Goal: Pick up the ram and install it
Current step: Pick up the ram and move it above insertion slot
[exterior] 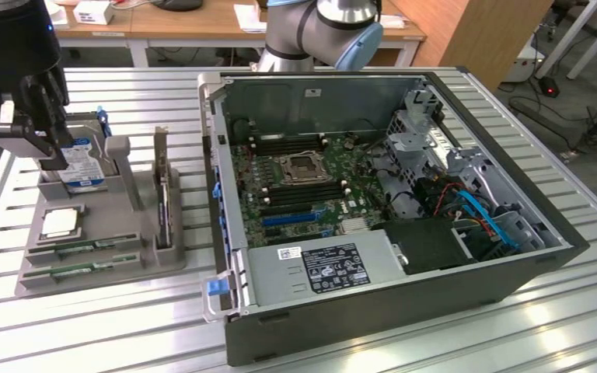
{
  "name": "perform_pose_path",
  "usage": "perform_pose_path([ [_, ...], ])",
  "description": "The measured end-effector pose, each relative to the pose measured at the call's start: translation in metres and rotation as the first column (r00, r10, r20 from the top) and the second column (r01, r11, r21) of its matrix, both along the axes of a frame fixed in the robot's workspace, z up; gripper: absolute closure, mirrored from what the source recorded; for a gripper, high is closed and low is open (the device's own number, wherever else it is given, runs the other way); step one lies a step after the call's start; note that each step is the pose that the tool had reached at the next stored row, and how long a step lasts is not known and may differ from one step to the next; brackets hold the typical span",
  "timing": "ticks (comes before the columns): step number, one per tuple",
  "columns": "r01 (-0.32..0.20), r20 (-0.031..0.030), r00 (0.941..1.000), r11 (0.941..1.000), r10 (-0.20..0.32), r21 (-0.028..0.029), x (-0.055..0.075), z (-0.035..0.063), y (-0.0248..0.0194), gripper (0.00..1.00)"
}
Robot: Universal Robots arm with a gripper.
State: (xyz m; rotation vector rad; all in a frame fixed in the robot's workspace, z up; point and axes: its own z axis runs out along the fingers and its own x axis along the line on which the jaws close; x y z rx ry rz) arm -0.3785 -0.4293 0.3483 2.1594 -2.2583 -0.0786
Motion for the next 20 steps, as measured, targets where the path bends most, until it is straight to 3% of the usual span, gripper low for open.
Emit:
perform_pose_path([
  [20,0.0,-0.0006,1.0,1.0,0.0,0.0,0.0,-0.0201,0.0,0.59],
])
